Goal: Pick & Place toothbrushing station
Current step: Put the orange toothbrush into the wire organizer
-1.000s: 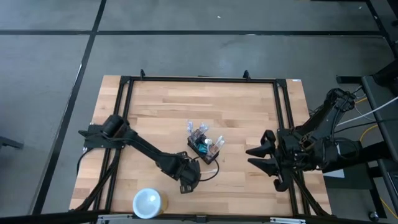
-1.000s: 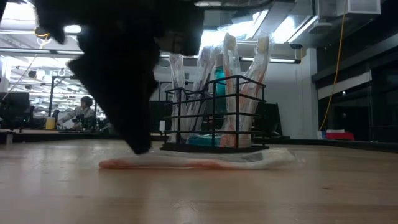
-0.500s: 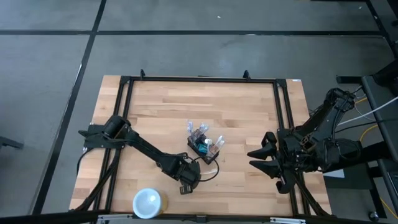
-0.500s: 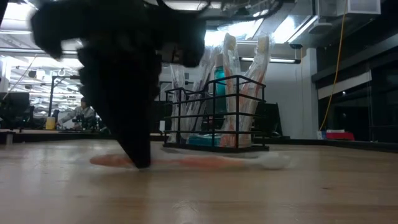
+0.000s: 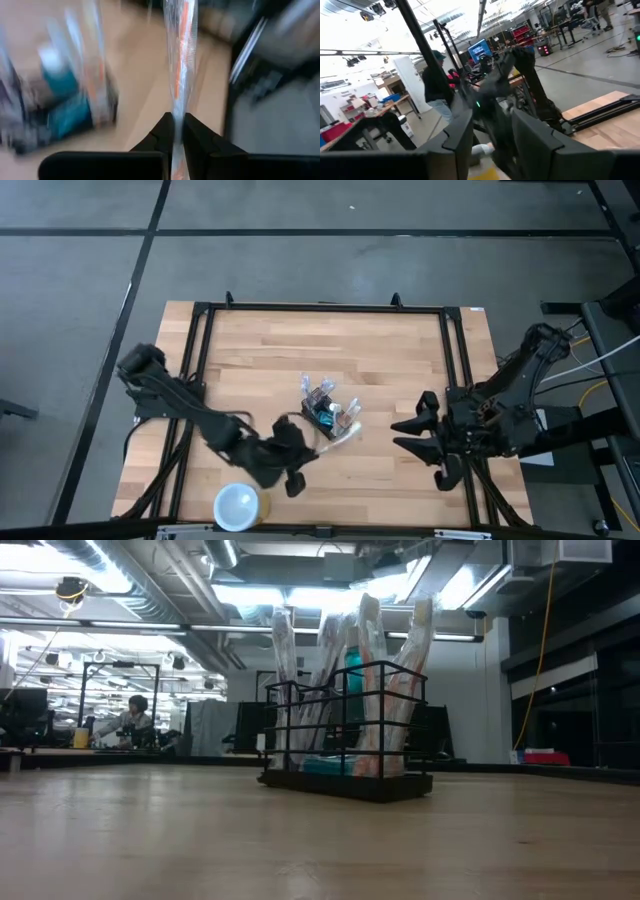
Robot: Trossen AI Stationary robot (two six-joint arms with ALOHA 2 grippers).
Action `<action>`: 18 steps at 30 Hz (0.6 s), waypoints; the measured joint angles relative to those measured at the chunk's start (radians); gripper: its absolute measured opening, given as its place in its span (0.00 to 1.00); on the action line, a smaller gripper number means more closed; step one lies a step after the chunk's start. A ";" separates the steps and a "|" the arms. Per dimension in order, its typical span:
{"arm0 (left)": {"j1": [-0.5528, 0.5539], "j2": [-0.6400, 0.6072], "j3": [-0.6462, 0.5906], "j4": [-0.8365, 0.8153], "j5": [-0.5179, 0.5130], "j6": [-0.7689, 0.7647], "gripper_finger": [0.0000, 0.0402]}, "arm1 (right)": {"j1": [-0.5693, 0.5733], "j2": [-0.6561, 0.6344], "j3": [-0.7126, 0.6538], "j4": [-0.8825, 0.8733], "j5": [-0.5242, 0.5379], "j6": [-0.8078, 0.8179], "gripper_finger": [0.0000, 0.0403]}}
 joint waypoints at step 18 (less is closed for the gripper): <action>0.045 -0.074 0.000 0.422 -0.164 0.338 0.04 | -0.237 0.088 0.000 0.142 -0.269 0.078 0.35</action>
